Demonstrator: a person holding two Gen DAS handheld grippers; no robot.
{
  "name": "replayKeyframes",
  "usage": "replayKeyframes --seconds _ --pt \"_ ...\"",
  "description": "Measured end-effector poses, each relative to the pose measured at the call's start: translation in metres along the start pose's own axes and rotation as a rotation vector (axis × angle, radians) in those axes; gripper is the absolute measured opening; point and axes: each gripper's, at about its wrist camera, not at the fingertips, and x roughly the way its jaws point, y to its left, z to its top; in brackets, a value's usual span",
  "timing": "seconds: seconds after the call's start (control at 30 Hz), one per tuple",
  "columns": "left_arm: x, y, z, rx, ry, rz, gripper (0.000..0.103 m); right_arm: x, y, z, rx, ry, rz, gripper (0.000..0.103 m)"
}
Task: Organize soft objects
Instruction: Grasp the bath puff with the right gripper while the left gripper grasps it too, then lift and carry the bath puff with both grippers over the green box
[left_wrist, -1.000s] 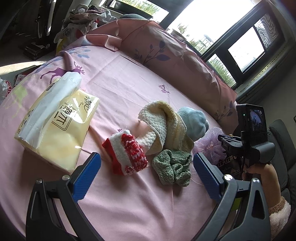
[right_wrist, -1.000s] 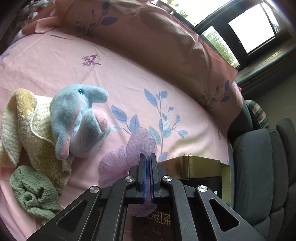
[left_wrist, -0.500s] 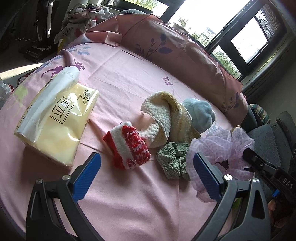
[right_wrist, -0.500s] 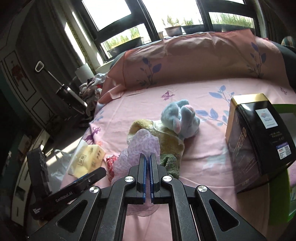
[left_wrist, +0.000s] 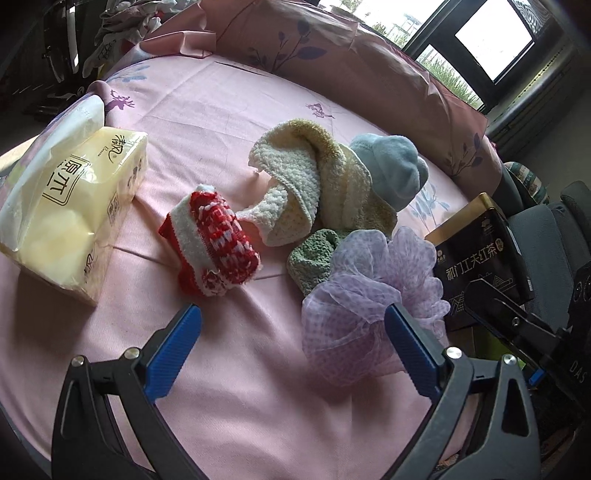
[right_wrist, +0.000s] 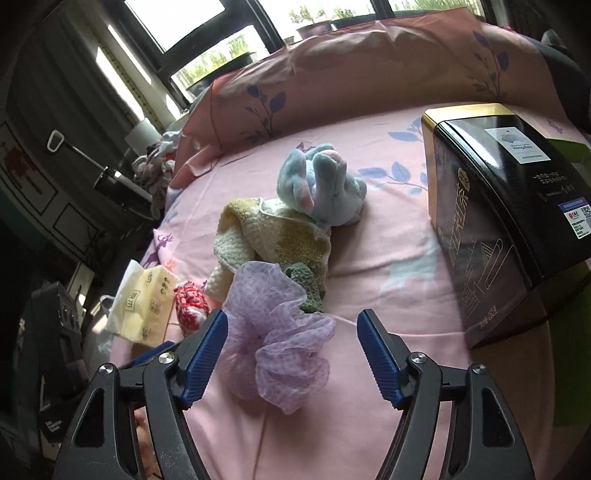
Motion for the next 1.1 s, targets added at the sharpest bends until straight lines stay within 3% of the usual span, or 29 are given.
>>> replayKeyframes --seconds 0.23,0.4,0.47,0.57,0.63,0.8,1.1 --pt "0.015 -0.019 -0.011 0.035 0.060 -0.026 0.088 0.019 -0.002 0.004 0.005 0.018 0.062 0.073" --pt "0.028 -0.027 -0.018 0.060 0.087 0.020 0.062 0.047 -0.003 0.000 0.046 0.087 0.095 0.073" --pt "0.034 -0.028 -0.019 0.061 0.099 0.024 0.047 0.054 -0.002 -0.003 0.051 0.109 0.114 0.071" --pt "0.038 -0.029 -0.019 0.070 0.101 0.031 0.031 0.061 0.003 -0.009 0.030 0.138 0.119 0.056" --pt "0.040 -0.030 -0.019 0.072 0.103 0.035 0.026 0.065 0.003 -0.013 0.033 0.157 0.122 0.050" --pt "0.039 -0.035 -0.018 0.091 0.085 0.061 0.024 0.071 0.003 -0.021 0.049 0.193 0.191 0.045" --pt "0.024 -0.045 -0.019 0.143 -0.006 0.062 0.023 0.049 0.014 -0.021 0.020 0.125 0.264 0.045"
